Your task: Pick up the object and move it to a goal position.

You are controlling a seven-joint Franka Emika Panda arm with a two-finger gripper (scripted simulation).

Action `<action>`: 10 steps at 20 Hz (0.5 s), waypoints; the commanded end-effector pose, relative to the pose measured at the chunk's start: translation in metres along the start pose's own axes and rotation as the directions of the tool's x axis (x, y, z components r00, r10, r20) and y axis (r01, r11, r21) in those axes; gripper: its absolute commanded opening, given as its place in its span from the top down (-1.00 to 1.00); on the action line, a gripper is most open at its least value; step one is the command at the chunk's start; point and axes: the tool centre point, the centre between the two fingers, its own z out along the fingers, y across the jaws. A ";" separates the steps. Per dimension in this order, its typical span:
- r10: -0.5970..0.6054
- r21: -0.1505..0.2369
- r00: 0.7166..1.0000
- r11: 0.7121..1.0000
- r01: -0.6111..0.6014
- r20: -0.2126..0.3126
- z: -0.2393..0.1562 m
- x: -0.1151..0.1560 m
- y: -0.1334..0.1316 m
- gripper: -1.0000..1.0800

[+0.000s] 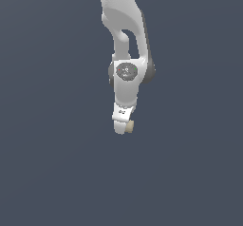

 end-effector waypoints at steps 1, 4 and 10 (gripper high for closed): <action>0.000 0.000 1.000 1.000 0.000 0.000 0.000 0.000 0.000 -0.92; 0.000 0.000 1.000 1.000 0.000 0.000 0.003 0.000 0.000 -0.92; -0.004 0.000 1.000 1.000 0.004 0.000 0.029 0.000 -0.001 -0.92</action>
